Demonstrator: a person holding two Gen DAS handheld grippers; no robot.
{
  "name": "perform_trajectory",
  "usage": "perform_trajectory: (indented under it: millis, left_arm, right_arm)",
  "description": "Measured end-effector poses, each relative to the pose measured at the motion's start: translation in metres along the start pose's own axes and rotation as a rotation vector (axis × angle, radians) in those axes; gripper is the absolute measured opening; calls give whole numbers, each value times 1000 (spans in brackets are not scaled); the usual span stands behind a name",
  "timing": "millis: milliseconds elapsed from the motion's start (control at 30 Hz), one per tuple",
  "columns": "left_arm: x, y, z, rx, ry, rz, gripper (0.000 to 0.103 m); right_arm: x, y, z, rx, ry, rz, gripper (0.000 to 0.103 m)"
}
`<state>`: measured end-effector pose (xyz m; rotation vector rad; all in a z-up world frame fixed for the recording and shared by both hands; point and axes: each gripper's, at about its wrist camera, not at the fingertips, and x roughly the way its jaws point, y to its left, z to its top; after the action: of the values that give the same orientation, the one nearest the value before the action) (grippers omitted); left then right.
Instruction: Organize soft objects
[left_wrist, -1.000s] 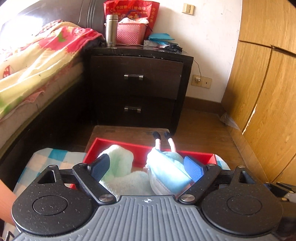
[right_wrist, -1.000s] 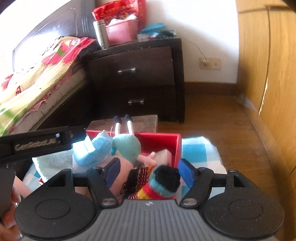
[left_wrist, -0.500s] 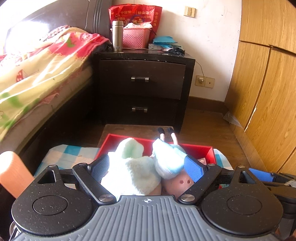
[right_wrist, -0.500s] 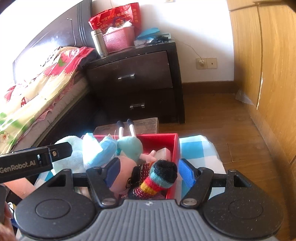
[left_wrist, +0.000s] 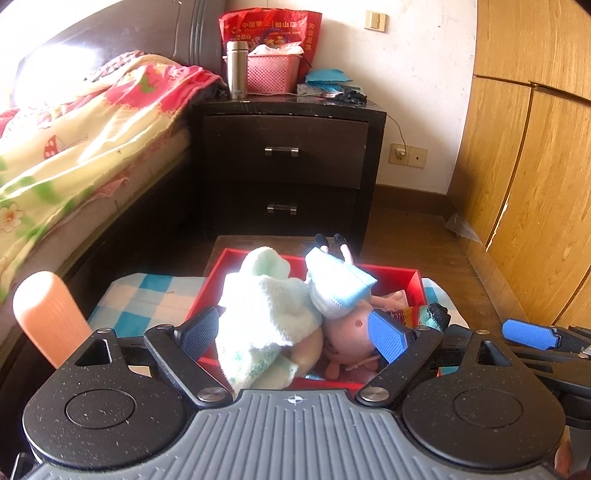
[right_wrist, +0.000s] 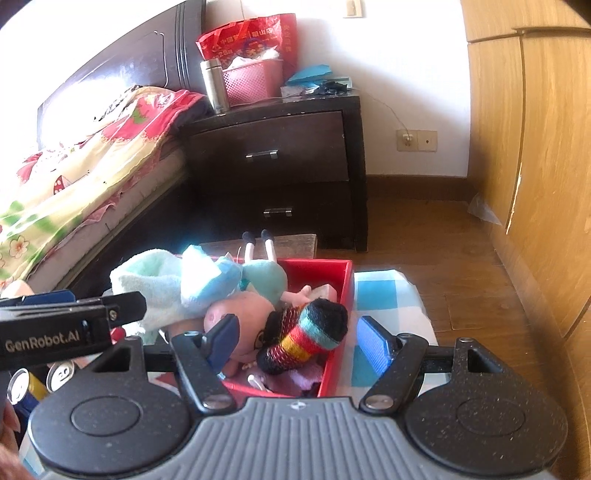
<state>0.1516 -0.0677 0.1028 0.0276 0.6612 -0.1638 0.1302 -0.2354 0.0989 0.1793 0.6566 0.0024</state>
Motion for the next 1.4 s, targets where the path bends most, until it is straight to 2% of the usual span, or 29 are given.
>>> perform_trajectory:
  millis: [600, 800, 1400]
  left_arm:
    - [-38, 7, -38, -3, 26, 7, 86]
    - [-44, 13, -54, -44, 54, -17, 88]
    - [-36, 2, -65, -54, 81, -22, 88]
  right_arm:
    - [-57, -1, -38, 36, -23, 49, 50]
    - [-75, 3, -50, 39, -37, 68, 51]
    - [-68, 8, -53, 18, -63, 33, 55]
